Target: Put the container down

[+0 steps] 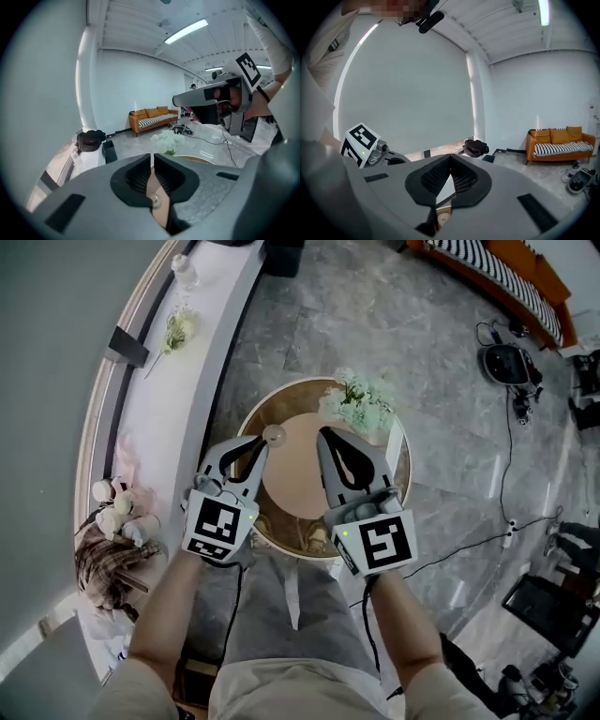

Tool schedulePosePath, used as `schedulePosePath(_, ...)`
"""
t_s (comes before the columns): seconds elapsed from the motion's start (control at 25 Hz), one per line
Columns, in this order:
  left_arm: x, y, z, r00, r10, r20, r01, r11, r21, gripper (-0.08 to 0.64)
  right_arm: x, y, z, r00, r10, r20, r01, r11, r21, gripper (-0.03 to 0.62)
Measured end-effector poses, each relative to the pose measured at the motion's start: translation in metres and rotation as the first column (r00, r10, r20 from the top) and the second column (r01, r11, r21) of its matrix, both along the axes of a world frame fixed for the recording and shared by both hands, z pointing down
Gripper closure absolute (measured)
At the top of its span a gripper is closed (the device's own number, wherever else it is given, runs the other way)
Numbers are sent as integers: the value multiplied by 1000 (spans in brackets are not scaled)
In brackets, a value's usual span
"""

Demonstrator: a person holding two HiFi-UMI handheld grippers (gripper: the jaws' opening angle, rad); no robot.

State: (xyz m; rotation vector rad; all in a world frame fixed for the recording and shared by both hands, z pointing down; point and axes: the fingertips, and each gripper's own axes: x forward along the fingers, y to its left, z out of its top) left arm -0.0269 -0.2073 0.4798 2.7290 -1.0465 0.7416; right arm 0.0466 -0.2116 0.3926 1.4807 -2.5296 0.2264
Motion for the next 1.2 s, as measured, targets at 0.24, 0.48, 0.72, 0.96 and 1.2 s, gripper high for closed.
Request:
schedulePosePath(0.24,1,7,-76,1000,-24,-19,25,999,48,548,7,7,-80,1000,-4,14,3,998,57,584)
schedulePosePath(0.48,-5,27,-150,1000,-27,-12,28,995,100,551,13,26,-147,999,-34,-11,35,993,115,585)
schedulePosePath(0.72,-13,34,-228,997,-61,-55,70,984,166,551,17,50,-202,996,-78,-46,84,984,157,584)
schedulePosePath(0.96,-4,54,-300,993,-25,-119,55,965,257,551,18,82,-261,993,-108,-57,118,967,224,584)
schedulePosePath(1.2,13,80,-367,995,33,-99,12,910,415,551,26,101,-310,996,-83,-24,86,955,283,584)
